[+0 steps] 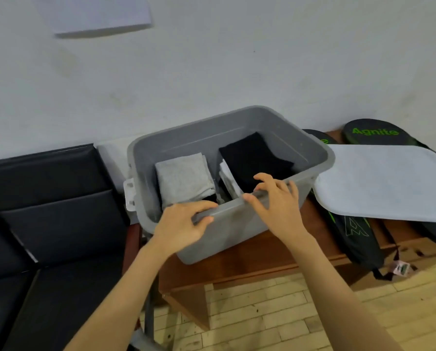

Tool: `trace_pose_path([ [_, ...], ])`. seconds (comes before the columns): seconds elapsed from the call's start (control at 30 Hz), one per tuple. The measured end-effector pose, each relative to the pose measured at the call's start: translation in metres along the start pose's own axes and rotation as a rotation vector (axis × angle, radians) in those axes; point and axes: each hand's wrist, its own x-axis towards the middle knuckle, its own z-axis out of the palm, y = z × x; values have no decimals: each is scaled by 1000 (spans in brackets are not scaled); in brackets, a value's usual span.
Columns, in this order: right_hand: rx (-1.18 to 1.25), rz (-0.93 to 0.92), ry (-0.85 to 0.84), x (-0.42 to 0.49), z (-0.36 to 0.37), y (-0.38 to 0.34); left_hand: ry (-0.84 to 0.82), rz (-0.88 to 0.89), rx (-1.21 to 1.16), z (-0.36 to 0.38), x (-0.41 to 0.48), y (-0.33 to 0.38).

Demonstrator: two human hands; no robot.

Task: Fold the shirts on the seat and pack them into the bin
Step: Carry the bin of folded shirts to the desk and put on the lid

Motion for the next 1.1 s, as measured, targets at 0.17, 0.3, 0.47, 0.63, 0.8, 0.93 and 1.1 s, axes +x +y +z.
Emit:
trace_pose_path([
  [0.17,32,-93,-35,-1,13,-5,-72,-46,-119,-24,23,-34],
  [0.3,138,-81,-21,6,6,8,-94,-140,-216,-28,42,-44],
  [0.47,126,12,14,15,1,31,-104,-171,-244,-25,44,-48],
  [0.63,125,72,-33,21,-1,29,-74,-219,-148,-19,38,-40],
  [0.8,149,107,-78,24,-5,27,-29,-255,-139,-15,42,-37],
  [0.93,124,87,-87,20,-8,22,-110,-245,-138,-17,45,-38],
  [1.1,210,154,-69,29,-33,14,-103,-141,-414,-12,79,-2],
])
